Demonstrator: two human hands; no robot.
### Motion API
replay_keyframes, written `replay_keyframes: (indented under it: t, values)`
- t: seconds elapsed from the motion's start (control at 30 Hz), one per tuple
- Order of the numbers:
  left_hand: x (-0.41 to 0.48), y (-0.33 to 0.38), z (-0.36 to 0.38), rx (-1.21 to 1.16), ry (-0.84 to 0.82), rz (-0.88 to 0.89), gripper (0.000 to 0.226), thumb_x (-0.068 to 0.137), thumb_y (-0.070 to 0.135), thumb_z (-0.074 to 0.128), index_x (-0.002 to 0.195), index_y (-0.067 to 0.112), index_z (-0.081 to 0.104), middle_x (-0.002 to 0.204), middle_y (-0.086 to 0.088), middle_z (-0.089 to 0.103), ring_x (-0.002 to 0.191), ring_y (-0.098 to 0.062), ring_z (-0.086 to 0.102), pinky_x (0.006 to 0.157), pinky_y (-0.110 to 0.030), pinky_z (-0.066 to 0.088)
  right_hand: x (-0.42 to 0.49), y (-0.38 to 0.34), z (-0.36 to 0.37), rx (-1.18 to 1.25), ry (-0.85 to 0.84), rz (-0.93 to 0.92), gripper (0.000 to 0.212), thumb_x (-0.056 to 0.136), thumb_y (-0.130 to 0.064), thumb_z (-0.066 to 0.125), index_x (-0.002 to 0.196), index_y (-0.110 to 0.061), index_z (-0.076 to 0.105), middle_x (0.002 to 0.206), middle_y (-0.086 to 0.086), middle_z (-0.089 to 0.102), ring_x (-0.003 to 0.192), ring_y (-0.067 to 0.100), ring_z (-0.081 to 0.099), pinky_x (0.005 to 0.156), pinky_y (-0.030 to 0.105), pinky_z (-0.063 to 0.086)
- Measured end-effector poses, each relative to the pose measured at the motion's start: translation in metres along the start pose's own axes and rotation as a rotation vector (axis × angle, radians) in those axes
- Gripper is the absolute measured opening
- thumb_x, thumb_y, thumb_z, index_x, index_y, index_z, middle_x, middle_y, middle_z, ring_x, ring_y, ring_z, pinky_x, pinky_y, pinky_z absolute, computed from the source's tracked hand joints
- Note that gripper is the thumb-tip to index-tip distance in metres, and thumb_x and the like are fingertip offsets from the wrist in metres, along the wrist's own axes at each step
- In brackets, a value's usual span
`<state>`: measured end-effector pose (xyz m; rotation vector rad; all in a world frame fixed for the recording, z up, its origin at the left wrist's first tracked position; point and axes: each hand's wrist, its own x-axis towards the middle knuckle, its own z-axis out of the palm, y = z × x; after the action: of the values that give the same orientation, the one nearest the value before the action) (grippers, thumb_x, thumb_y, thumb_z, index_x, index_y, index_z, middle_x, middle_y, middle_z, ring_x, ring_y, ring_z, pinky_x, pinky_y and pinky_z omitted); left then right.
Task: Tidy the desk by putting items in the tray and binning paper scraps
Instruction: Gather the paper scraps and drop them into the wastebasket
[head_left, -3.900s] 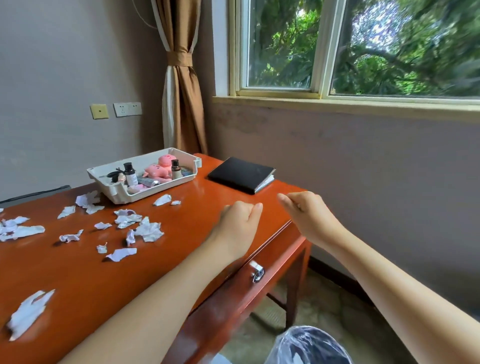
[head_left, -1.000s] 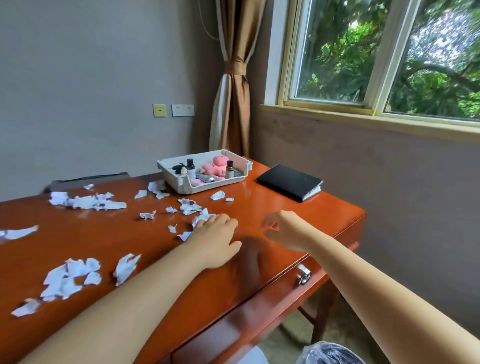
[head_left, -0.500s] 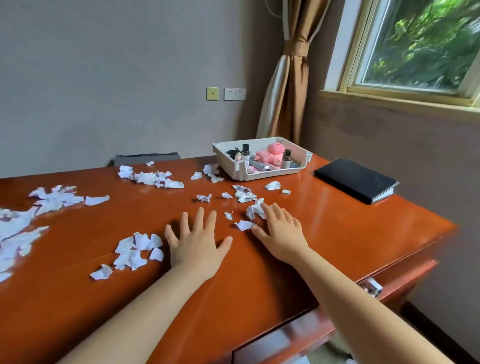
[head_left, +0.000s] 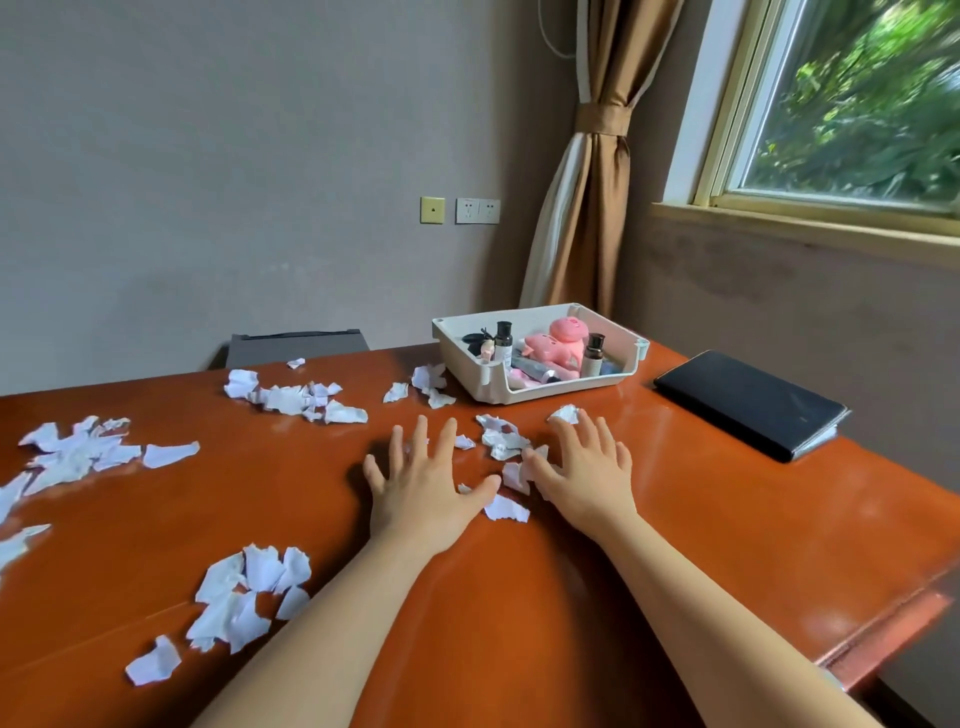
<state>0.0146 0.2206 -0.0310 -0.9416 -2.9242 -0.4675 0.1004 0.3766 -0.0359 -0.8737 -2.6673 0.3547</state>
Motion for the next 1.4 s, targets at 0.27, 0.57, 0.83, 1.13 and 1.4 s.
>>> replay_keyframes:
  t: [0.27,0.57,0.83,1.13,1.4]
  values:
    - [0.034,-0.005,0.006,-0.071,-0.019,0.084,0.068,0.089,0.064,0.033,0.148,0.033,0.019,0.159,0.004,0.016,0.147,-0.019,0.012,0.118,-0.046,0.009,0.054,0.012,0.006,0.0,-0.108,0.071,0.075,0.086,-0.069,0.033,0.148,-0.029,0.02,0.159,0.006,0.012,0.147,0.026,0.009,0.117,0.047,0.011]
    - [0.022,-0.003,-0.002,-0.089,0.188,0.27,0.062,0.092,0.058,0.017,0.145,0.029,0.031,0.152,0.01,0.032,0.142,-0.007,0.022,0.118,-0.037,0.006,0.038,0.006,-0.001,0.398,-0.133,-0.13,0.033,0.098,-0.028,0.037,0.123,-0.019,0.058,0.126,-0.001,0.06,0.112,0.017,0.055,0.097,0.033,0.042]
    - [-0.005,0.001,0.0,-0.007,-0.085,0.049,0.099,0.073,0.083,0.031,0.15,0.031,-0.003,0.161,-0.001,-0.002,0.148,-0.026,0.0,0.114,-0.057,0.004,0.009,-0.005,0.001,0.314,-0.166,-0.274,0.058,0.089,-0.052,0.046,0.142,-0.028,0.037,0.144,-0.005,0.045,0.131,0.015,0.042,0.107,0.032,0.033]
    - [0.016,-0.007,0.005,-0.018,-0.099,0.209,0.068,0.094,0.053,0.034,0.15,0.032,0.004,0.158,0.008,0.013,0.146,-0.015,0.012,0.118,-0.045,0.008,0.011,-0.003,0.012,0.136,-0.096,-0.415,0.049,0.094,-0.035,0.047,0.142,-0.034,0.036,0.13,-0.005,0.055,0.123,0.019,0.047,0.102,0.035,0.036]
    - [0.039,-0.009,0.009,-0.102,-0.086,0.325,0.056,0.097,0.032,0.037,0.148,0.04,0.015,0.159,0.013,0.005,0.147,-0.014,0.007,0.118,-0.043,0.01,0.012,-0.001,0.011,0.24,-0.068,-0.437,0.025,0.093,-0.019,0.051,0.113,-0.025,0.065,0.116,-0.002,0.06,0.104,0.019,0.054,0.089,0.034,0.045]
